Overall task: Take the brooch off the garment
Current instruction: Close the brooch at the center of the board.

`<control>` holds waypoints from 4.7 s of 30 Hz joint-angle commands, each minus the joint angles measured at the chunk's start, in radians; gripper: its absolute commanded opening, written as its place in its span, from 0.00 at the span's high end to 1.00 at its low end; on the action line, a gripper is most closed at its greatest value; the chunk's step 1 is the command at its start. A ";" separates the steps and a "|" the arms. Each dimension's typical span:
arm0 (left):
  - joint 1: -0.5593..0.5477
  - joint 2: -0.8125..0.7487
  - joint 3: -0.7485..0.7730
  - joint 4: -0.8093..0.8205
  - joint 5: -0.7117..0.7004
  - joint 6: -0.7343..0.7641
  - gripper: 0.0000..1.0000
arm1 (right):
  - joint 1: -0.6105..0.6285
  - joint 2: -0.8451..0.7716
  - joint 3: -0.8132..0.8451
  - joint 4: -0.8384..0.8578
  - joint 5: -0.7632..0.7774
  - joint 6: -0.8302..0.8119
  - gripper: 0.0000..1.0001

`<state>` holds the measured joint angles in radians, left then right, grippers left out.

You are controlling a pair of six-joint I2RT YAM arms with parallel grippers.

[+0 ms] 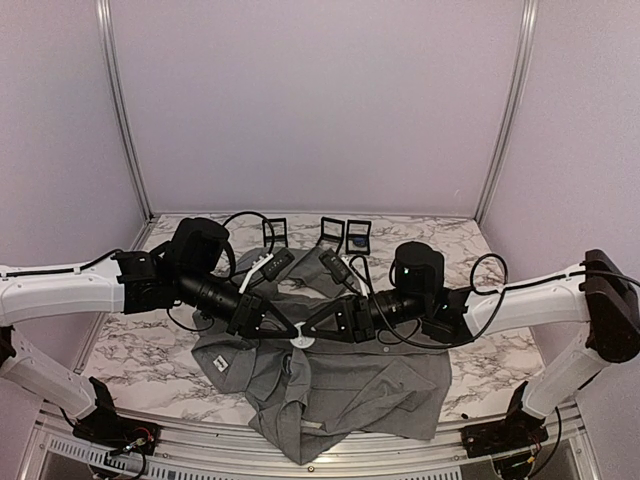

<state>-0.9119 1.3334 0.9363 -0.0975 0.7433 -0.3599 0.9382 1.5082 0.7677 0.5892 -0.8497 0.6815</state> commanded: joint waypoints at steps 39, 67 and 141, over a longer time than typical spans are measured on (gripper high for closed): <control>-0.015 -0.057 -0.110 0.361 0.061 -0.235 1.00 | -0.002 0.015 0.005 0.031 0.040 -0.015 0.94; -0.015 -0.087 -0.111 0.326 0.111 -0.214 1.00 | 0.008 0.020 -0.002 0.042 0.009 -0.042 0.94; -0.012 -0.083 -0.091 0.217 -0.050 -0.152 1.00 | 0.079 -0.083 0.054 -0.100 0.284 -0.131 0.67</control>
<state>-0.9146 1.2560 0.7921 0.1738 0.7086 -0.5838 1.0096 1.4536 0.7761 0.5262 -0.5930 0.5522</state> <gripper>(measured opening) 0.009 0.292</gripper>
